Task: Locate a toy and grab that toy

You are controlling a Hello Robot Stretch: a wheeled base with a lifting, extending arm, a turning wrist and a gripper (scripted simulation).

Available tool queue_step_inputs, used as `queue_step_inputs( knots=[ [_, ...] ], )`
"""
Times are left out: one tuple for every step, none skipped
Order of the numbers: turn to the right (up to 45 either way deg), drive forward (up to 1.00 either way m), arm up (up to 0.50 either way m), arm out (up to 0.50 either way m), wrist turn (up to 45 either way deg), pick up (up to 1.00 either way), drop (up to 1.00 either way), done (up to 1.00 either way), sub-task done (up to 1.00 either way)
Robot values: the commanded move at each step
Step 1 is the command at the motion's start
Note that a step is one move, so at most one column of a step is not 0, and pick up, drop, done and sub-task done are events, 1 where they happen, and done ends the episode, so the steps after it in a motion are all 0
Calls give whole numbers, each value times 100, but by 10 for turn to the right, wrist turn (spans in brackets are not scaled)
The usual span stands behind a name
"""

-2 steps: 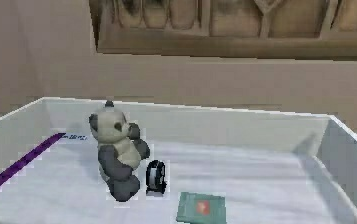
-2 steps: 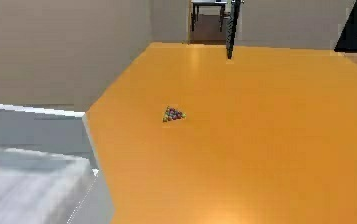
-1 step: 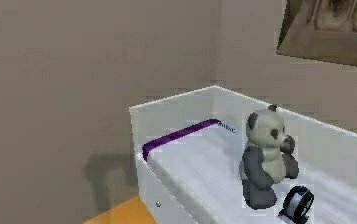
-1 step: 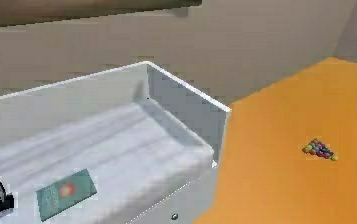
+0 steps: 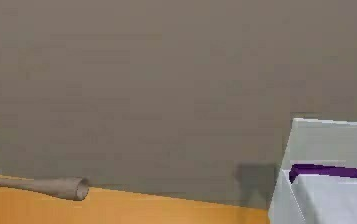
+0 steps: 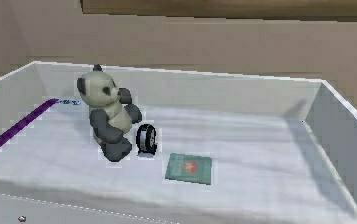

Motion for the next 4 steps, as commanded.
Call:
queue_step_inputs(
  knots=[
    [-150, 0, 0, 0, 0, 0, 0, 0, 0],
    [0, 0, 50, 0, 0, 0, 0, 0, 0],
    [0, 0, 24, 0, 0, 0, 0, 0, 0],
    [0, 0, 0, 46, 0, 0, 0, 0, 0]
  ],
)
